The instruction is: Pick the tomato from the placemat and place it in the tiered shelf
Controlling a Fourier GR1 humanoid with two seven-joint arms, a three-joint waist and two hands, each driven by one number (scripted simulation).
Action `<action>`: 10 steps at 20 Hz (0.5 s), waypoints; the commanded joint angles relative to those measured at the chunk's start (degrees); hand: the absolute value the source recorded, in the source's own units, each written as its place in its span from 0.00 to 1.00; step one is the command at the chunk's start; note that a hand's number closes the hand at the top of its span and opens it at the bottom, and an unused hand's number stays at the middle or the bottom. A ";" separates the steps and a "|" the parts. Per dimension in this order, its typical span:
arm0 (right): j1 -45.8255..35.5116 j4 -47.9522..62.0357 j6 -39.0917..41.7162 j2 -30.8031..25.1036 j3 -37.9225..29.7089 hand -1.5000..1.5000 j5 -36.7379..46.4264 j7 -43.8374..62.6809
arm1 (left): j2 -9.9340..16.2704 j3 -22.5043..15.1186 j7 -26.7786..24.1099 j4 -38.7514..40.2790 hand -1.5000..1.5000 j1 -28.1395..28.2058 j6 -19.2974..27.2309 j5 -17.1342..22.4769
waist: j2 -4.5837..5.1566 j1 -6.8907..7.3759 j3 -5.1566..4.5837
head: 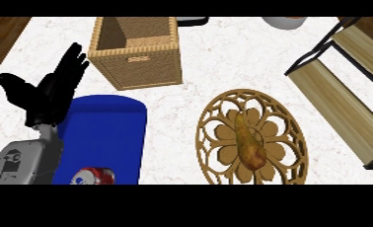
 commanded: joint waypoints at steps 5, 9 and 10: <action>4.04 18.08 12.40 -16.06 -7.17 0.00 -7.63 -2.14 | -1.30 0.08 -2.26 2.68 0.50 -0.25 0.06 -0.64 | 0.07 -0.43 0.01; 9.52 30.60 20.74 -24.17 -12.19 0.00 -9.47 -11.16 | -1.95 -0.82 -2.15 -0.61 0.50 2.86 0.72 -1.34 | 0.03 -0.70 0.17; 9.61 32.73 20.85 -24.88 -13.11 0.00 -10.24 -11.12 | 0.27 0.55 -1.63 -1.17 0.50 4.48 -1.71 0.18 | -0.02 -0.32 0.13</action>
